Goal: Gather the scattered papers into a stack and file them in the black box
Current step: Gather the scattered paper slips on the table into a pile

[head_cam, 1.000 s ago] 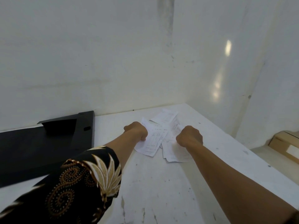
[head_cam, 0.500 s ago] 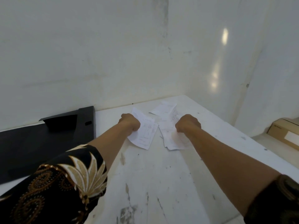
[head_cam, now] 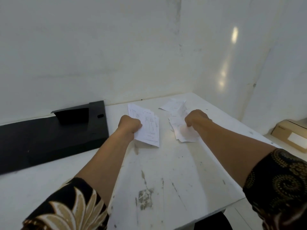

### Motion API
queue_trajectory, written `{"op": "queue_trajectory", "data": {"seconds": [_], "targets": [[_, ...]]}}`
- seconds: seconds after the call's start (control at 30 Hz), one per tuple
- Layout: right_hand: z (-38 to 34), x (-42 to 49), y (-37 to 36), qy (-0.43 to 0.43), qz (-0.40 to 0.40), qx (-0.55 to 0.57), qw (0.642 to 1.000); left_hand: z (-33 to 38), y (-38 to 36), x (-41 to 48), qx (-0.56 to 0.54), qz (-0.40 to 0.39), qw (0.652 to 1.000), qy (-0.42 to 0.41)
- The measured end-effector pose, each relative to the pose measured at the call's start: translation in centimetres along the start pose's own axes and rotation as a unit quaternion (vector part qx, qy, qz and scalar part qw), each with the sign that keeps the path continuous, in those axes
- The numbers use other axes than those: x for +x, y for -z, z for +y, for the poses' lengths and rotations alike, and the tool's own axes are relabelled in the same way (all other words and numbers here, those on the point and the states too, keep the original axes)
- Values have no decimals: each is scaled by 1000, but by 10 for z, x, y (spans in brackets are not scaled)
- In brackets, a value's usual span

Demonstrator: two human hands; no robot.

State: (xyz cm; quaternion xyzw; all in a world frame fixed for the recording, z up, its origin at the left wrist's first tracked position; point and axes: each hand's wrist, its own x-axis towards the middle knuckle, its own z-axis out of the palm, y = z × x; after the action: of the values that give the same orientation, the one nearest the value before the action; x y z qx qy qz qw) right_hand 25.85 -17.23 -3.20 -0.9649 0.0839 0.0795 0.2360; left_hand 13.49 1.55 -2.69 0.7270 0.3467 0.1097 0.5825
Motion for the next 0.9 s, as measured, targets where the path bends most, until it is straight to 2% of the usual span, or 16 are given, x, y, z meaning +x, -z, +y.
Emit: {"op": "queue_trajectory", "data": {"seconds": [0.13,0.27,0.47,0.7,0.9], "targets": [[-1,-4,-1,26,21,6,999,-6,4,-4,-87,3,996,0],[3,-3,1,30,38,9,999,-9,7,-2,-119,-4,992,-32],[5,6,8,30,-31,17,999,-19,3,7,-142,0,989,-46],[2,6,21,10,-81,128,988,-27,6,13,-144,14,988,-56],[-5,-12,38,53,-95,71,992,-31,8,15,-153,21,987,-39]]}}
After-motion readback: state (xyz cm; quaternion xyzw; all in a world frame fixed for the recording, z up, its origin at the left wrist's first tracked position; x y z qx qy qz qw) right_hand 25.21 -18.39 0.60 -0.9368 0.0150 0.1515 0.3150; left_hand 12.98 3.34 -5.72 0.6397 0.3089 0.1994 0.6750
